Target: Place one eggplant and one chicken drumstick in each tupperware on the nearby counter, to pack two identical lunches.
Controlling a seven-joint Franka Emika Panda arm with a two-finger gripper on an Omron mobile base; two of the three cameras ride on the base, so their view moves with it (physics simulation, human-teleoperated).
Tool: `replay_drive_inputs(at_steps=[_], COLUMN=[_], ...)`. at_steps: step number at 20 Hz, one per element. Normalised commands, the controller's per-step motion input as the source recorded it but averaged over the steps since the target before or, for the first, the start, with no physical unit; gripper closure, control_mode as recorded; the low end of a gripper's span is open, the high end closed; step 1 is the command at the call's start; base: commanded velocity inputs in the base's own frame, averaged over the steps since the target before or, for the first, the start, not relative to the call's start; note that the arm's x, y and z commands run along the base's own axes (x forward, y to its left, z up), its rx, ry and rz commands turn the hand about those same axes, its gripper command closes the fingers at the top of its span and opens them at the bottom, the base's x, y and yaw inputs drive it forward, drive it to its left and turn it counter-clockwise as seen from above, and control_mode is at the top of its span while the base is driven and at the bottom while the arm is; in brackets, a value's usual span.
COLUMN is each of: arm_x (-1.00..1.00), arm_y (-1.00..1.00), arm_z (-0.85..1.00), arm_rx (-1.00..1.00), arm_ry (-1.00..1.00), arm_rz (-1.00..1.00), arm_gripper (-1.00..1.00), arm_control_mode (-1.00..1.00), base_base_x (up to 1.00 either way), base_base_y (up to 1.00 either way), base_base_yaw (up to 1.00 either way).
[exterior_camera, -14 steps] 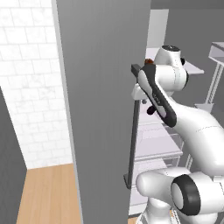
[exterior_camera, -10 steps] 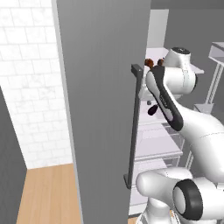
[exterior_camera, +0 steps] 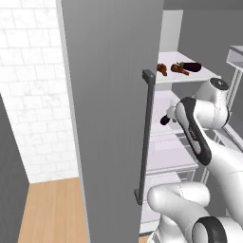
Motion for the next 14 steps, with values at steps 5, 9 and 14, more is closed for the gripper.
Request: replay_drive_inputs(at_steps=[5, 9, 14], arm_x=[0.52, 0.74, 0.73], arm_y=[-0.12, -0.47, -0.43], arm_z=[-0.13, -0.18, -0.07], arm_rx=[0.0, 0.0, 0.03], arm_ry=[0.01, 0.0, 0.05], arm_rz=[0.0, 0.0, 0.0], arm_gripper=[-1.0, -1.0, -1.0], arm_control_mode=[-1.0, -1.0, -1.0], base_base_x=[0.0, 0.0, 0.0], base_base_y=[0.0, 0.0, 0.0], base_base_yaw=[0.0, 0.0, 0.0])
